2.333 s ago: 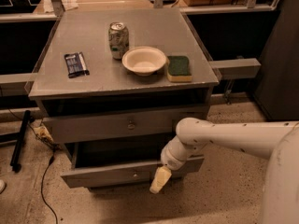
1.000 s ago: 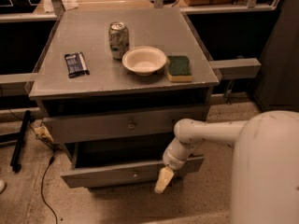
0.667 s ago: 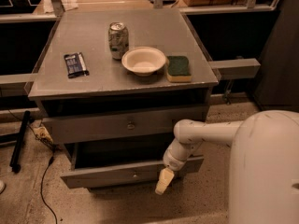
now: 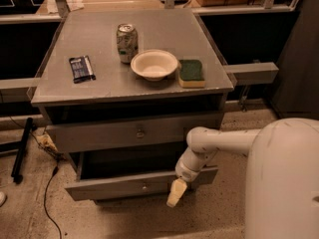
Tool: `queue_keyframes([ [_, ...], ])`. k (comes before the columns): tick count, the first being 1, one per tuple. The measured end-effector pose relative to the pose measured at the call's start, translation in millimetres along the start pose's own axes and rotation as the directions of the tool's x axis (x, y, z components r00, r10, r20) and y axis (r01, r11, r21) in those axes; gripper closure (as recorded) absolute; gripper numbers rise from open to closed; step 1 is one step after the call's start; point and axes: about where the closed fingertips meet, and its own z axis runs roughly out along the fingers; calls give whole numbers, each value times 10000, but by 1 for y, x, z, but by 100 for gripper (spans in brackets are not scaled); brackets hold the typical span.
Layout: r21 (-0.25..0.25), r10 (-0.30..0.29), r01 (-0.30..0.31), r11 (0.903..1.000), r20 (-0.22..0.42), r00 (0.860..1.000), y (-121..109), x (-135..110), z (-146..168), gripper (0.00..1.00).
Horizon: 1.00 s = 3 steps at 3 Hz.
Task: Open middle drawer
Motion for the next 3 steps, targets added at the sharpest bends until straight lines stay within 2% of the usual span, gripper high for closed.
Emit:
queue_keyframes([
  [3,-3,98,-98,10000,-6,10000,1,1,-3,0],
])
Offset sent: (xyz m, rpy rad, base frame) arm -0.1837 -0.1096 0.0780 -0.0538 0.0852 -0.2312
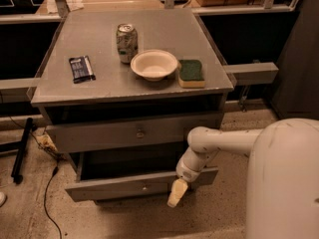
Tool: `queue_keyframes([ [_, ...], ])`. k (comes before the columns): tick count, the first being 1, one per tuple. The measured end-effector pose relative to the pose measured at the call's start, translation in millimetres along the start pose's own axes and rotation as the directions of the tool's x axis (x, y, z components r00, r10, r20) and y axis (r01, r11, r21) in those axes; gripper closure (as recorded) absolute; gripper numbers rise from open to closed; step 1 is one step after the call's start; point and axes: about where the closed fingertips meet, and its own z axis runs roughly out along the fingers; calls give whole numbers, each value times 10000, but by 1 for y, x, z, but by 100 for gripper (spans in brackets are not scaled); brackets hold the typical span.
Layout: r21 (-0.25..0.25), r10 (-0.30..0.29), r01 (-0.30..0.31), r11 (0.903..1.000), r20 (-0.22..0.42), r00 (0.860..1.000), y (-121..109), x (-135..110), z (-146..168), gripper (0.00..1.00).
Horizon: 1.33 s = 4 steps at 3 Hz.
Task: Open middle drawer
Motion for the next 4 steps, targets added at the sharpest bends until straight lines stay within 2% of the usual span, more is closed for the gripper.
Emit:
queue_keyframes([
  [2,43,238,-239,9997,195,9995,3,-3,-6,0],
  [3,2,649,-650,9979,140,9978,20,10,-14,0],
  [4,2,646,-646,9979,141,9978,20,10,-14,0],
])
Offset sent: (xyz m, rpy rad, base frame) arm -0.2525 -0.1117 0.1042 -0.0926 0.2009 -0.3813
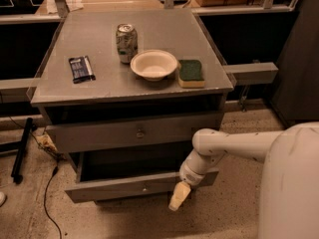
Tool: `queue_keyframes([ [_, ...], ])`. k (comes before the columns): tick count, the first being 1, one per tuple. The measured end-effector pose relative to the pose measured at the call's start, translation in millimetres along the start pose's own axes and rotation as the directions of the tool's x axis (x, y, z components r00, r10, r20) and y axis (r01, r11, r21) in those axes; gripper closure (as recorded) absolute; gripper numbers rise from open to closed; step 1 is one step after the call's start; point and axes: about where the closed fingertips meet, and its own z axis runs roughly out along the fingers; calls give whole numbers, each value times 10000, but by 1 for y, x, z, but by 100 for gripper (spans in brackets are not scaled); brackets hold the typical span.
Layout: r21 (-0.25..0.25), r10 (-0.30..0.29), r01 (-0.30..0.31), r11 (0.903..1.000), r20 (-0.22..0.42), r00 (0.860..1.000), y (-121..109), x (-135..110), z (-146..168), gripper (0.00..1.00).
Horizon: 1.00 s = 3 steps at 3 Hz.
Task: Open middle drawer
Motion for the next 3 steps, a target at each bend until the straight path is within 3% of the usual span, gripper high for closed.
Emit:
queue_keyframes([
  [1,4,-332,332,9994,98,9994,-8,-8,1,0],
  [2,33,-216,215,9998,203,9996,-3,15,-4,0],
  [3,34,-217,216,9998,208,9995,-3,11,-3,0],
])
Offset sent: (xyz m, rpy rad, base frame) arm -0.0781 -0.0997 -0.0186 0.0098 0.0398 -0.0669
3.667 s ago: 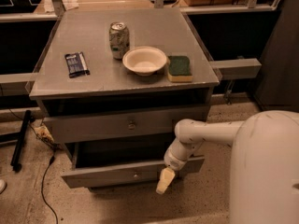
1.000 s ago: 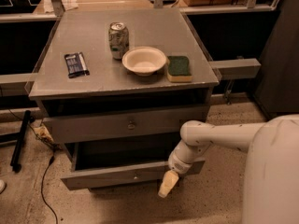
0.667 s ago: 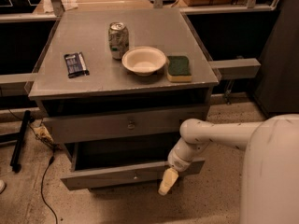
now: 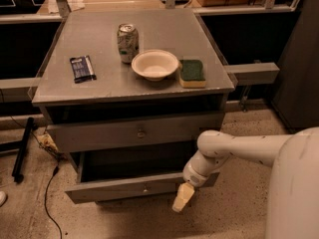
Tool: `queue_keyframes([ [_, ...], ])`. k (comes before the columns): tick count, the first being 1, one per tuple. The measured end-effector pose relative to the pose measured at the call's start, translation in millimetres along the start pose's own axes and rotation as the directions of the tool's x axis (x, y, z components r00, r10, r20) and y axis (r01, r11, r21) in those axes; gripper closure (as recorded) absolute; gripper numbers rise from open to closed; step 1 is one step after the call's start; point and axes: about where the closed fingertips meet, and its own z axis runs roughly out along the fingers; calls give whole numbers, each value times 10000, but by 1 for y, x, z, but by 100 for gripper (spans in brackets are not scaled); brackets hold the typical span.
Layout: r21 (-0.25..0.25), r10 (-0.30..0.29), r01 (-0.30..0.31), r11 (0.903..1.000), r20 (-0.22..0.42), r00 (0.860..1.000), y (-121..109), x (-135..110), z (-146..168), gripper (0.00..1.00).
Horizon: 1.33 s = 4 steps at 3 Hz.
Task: Open middle drawer
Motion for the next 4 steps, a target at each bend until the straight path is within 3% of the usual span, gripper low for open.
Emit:
queue_keyframes([
  [2,98,269,-270,9996,97,9996,10,13,-9,0],
  [4,102,265,-267,9996,101,9996,7,10,-13,0],
])
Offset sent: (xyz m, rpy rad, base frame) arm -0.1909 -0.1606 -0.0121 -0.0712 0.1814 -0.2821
